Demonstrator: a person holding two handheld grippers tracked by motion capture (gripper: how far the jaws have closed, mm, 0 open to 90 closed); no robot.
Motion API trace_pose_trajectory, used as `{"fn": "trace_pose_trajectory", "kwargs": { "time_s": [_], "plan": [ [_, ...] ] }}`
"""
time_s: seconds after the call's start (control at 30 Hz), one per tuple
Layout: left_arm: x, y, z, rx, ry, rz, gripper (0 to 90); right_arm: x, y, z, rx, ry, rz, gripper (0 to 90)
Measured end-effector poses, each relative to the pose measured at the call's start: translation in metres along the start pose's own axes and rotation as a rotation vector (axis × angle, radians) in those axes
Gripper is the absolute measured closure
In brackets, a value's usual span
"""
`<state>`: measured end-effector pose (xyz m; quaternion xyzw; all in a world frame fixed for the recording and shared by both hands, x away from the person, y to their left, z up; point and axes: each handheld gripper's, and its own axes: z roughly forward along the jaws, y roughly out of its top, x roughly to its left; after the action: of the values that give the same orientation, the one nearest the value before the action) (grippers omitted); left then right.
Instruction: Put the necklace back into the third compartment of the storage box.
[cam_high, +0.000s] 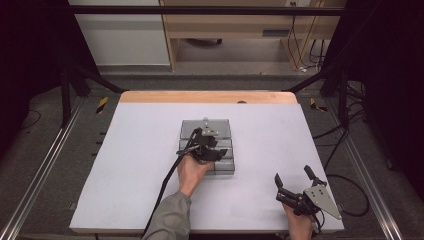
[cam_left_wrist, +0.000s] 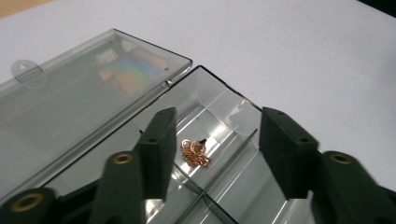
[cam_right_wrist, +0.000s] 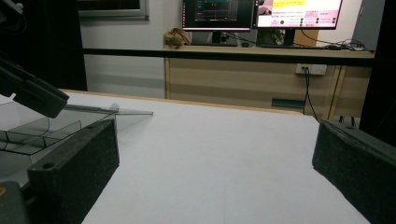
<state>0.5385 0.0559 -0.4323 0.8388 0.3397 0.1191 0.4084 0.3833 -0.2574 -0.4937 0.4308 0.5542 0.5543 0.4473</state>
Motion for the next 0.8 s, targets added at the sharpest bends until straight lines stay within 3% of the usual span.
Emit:
{"fn": "trace_pose_trajectory", "kwargs": {
  "time_s": [0.13,0.2,0.3,0.4,0.63,0.8],
  "plan": [
    [0.001,-0.002,-0.002,-0.02,-0.002,-0.002,33.0,0.0,0.0,0.0,0.0,0.0,0.0,1.1],
    [0.0,-0.003,-0.004,-0.024,0.008,0.001,22.8,0.0,0.0,0.0,0.0,0.0,0.0,1.1],
    [-0.001,-0.005,-0.007,-0.039,0.014,-0.001,16.2,0.0,0.0,0.0,0.0,0.0,0.0,1.1],
    [-0.001,-0.008,-0.014,-0.056,0.028,0.008,11.5,0.0,0.0,0.0,0.0,0.0,0.0,1.1],
    [0.002,-0.018,-0.037,-0.115,0.036,0.008,9.5,0.0,0.0,0.0,-0.001,0.001,0.0,1.1],
    [0.008,-0.03,-0.063,-0.166,0.062,0.008,7.2,0.0,0.0,0.0,-0.002,0.0,0.0,1.1]
  ]
}}
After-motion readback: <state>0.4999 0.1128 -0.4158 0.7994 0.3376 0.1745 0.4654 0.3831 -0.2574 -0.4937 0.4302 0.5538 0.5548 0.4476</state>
